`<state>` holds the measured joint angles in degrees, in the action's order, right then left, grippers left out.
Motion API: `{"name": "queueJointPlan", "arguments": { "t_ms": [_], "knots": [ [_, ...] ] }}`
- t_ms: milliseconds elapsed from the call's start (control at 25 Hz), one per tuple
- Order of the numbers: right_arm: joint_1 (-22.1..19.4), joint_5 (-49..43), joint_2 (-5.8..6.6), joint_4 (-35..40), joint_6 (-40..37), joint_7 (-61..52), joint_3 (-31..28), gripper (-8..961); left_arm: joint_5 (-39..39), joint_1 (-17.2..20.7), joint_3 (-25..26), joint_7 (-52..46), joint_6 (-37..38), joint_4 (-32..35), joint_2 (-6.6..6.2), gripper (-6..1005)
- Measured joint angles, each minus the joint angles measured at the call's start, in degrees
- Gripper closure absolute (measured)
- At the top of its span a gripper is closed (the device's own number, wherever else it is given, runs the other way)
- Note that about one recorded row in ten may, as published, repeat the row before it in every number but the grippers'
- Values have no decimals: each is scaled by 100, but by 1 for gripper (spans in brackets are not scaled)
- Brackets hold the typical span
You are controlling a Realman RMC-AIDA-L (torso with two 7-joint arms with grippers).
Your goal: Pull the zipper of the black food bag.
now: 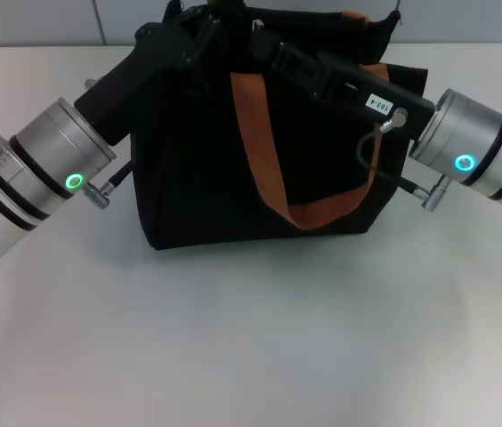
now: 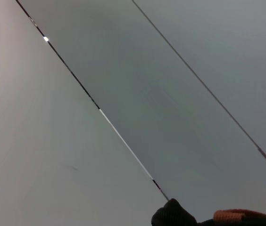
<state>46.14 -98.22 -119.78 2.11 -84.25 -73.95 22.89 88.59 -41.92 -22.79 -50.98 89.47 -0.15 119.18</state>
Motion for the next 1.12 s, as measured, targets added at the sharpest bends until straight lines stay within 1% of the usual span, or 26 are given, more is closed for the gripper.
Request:
{"name": "queueJointPlan", "arguments": {
  "t_ms": [120, 320, 560, 1120],
  "knots": [
    [2, 1, -1, -5, 5, 12, 4, 644, 0, -1, -7, 1, 13, -3, 0, 972],
    [-2, -6, -1, -8, 6, 19, 11, 731, 1, -4, -11, 1, 19, -9, 0, 972],
    [19, -40, 0, -9, -21, -14, 182, 754, 2, -6, -8, 1, 19, -46, 0, 972],
    [-15, -4, -1, -61, 59, -29, 142, 753, 1, 4, 21, 45, 24, -55, 0, 972]
  ]
}}
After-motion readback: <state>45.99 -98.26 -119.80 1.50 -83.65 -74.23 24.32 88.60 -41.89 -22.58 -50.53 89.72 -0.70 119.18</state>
